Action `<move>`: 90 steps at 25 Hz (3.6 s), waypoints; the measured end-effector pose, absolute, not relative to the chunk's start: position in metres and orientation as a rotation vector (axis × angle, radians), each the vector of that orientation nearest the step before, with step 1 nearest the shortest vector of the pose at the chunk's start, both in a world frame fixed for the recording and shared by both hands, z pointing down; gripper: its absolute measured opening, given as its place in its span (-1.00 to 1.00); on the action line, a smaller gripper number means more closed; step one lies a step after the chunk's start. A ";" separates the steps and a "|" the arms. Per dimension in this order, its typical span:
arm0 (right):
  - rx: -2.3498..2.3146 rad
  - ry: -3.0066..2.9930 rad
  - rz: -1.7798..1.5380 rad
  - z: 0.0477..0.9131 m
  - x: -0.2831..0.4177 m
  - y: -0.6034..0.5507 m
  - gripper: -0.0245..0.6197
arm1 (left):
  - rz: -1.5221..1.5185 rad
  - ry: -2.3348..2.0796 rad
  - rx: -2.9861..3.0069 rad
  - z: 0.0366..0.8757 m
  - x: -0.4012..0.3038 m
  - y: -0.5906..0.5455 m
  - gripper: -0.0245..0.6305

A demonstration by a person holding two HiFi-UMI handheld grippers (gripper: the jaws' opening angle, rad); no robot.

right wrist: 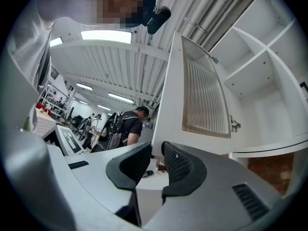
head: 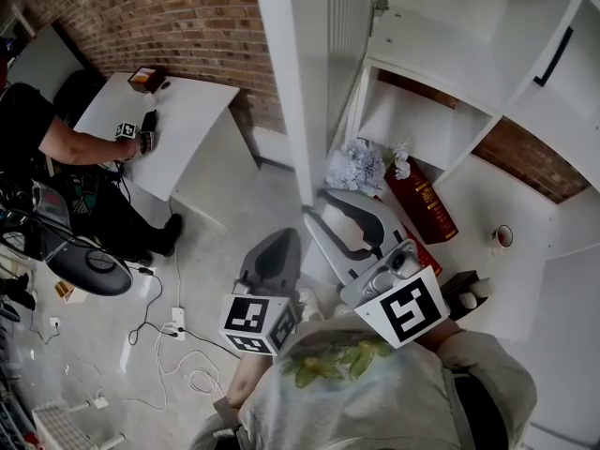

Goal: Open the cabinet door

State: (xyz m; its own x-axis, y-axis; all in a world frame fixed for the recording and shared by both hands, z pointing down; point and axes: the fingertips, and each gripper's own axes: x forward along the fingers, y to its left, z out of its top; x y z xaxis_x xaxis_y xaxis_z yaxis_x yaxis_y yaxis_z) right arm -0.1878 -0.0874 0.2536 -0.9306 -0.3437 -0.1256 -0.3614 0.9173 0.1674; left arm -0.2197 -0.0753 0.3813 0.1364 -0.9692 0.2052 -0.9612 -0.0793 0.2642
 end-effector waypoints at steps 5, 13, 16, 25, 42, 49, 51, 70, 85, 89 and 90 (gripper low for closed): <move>-0.527 2.990 0.301 0.253 -0.195 -0.087 -0.64 | -0.037 -1.876 2.079 0.381 -0.224 -0.075 -0.89; -0.513 3.004 0.353 0.257 -0.203 -0.086 -0.64 | -0.045 -1.878 2.080 0.381 -0.227 -0.076 -0.89; -0.509 3.003 0.373 0.257 -0.205 -0.086 -0.64 | -0.048 -1.878 2.081 0.381 -0.229 -0.076 -0.89; -0.537 3.007 0.437 0.261 -0.204 -0.083 -0.64 | -0.061 -1.859 2.094 0.380 -0.232 -0.076 -0.89; -0.716 3.027 0.277 0.277 -0.167 -0.104 -0.66 | -0.024 -1.707 2.189 0.378 -0.202 -0.098 -0.89; -0.792 3.036 0.243 0.284 -0.148 -0.110 -0.73 | -0.042 -1.660 2.267 0.369 -0.183 -0.107 -0.89; -0.815 3.037 0.240 0.285 -0.144 -0.110 -0.76 | -0.044 -1.640 2.280 0.368 -0.178 -0.108 -0.89; -1.039 3.018 0.191 0.295 -0.097 -0.115 -0.85 | -0.029 -1.437 2.389 0.370 -0.129 -0.119 -0.89; -0.989 3.003 0.031 0.308 -0.084 -0.121 -0.85 | -0.054 -1.412 2.419 0.365 -0.117 -0.126 -0.89; -0.951 2.999 -0.094 0.314 -0.082 -0.125 -0.85 | -0.056 -1.411 2.416 0.366 -0.117 -0.128 -0.89; -0.943 2.997 -0.132 0.317 -0.081 -0.126 -0.85 | -0.055 -1.409 2.416 0.366 -0.117 -0.128 -0.89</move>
